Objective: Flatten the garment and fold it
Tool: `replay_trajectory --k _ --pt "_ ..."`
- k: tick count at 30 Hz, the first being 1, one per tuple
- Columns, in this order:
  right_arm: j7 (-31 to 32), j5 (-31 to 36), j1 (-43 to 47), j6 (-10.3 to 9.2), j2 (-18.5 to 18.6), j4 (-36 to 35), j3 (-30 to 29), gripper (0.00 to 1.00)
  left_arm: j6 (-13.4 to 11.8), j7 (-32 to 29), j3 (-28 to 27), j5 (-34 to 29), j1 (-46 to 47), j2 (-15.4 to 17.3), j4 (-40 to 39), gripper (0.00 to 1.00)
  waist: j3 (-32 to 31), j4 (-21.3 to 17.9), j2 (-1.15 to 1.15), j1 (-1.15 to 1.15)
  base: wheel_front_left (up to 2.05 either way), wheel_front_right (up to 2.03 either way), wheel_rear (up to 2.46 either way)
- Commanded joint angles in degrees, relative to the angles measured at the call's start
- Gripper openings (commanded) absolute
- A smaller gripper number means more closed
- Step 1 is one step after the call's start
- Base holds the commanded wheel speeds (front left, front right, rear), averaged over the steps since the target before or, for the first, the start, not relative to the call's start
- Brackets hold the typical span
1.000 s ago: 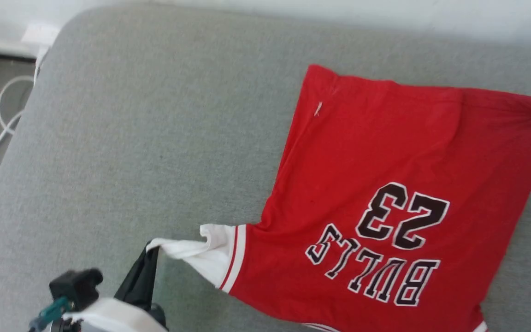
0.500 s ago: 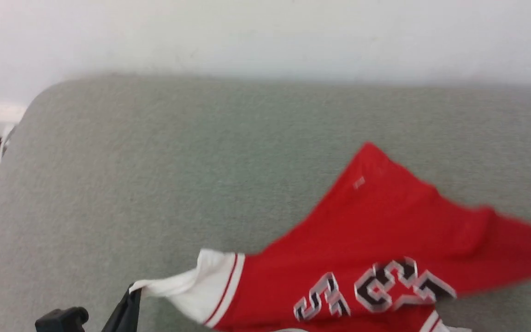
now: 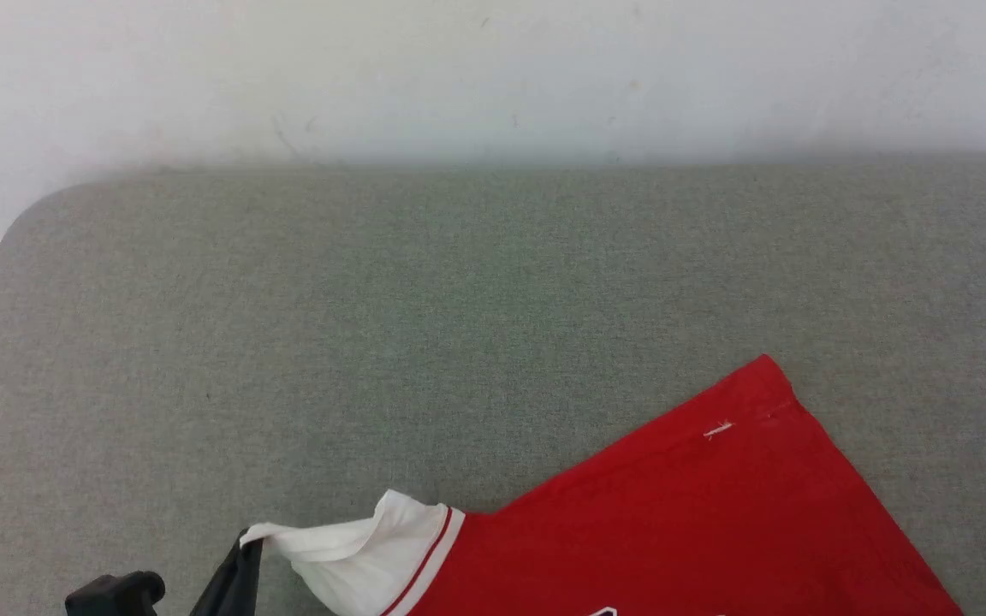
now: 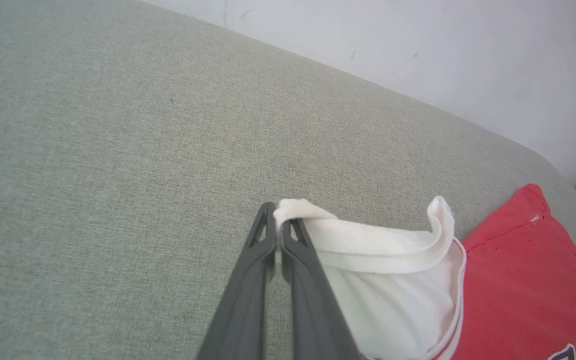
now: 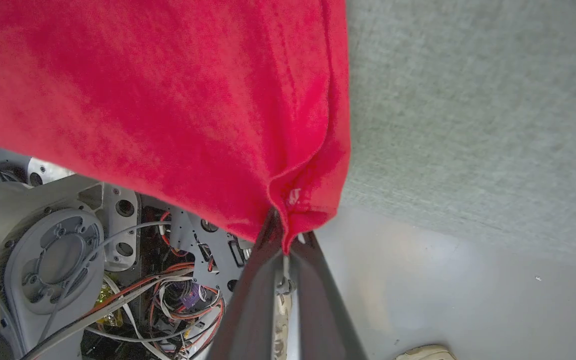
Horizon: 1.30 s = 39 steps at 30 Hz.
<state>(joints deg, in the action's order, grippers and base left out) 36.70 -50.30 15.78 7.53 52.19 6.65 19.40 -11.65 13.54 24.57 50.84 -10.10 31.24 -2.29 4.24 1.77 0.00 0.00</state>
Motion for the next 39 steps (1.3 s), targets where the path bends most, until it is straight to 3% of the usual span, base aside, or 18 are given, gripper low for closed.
replay_trajectory --k 1,2,3,4,12,17,22,29,39 --pt "-0.5 0.6 0.4 -0.04 -0.7 0.3 -0.8 0.0 -0.2 -0.2 0.0 -0.3 0.7 0.5 0.0 0.0 0.1 0.1 0.0 0.0 0.0 0.0 0.0" --pt "-0.8 1.1 0.5 -0.04 -1.4 0.4 -1.4 0.26 -0.2 -0.2 0.1 -0.3 0.7 0.5 0.1 0.0 0.1 0.1 0.0 0.0 0.0 0.0 0.0" --pt "-1.1 1.8 0.5 -0.04 -1.8 0.3 -2.1 0.78 -0.2 -0.2 0.1 -0.3 0.8 0.5 0.1 0.0 0.0 0.1 0.0 0.0 0.0 0.0 0.0" --pt "-1.4 2.5 0.2 -0.04 -2.1 0.1 -2.9 1.0 -0.2 -0.3 0.2 -0.3 0.8 0.6 0.2 0.0 -0.1 0.0 0.0 0.0 0.0 0.0 0.0" --pt "-1.7 5.9 -7.2 -0.04 -1.0 -7.6 -10.8 1.0 -0.5 -0.5 0.7 -0.4 0.8 0.4 0.3 0.0 -0.9 -0.1 0.0 0.0 0.0 0.0 0.0" --pt "2.3 7.7 -15.8 -0.04 -0.5 -12.7 -11.4 1.0 -0.5 -0.7 1.2 -0.8 1.5 0.2 -0.2 0.0 0.0 0.9 0.0 0.0 0.0 0.0 0.0" --pt "9.6 11.4 -26.8 -0.04 -1.2 -12.1 -4.5 1.0 0.1 -1.0 1.9 -1.4 3.5 -0.2 -0.1 0.0 1.7 2.7 0.0 0.0 0.0 0.0 0.0" --pt "18.9 13.7 -42.0 -0.04 -5.6 -3.5 8.8 1.0 1.6 -0.8 3.0 -2.2 6.4 -1.3 1.4 0.0 4.7 5.4 0.0 0.0 0.0 0.0 0.0" --pt "16.6 14.8 -51.0 -0.04 -12.3 13.5 18.5 1.0 4.1 -0.3 4.3 -3.1 11.0 -3.6 4.2 0.0 9.4 8.5 0.0 0.0 0.0 0.0 0.0"
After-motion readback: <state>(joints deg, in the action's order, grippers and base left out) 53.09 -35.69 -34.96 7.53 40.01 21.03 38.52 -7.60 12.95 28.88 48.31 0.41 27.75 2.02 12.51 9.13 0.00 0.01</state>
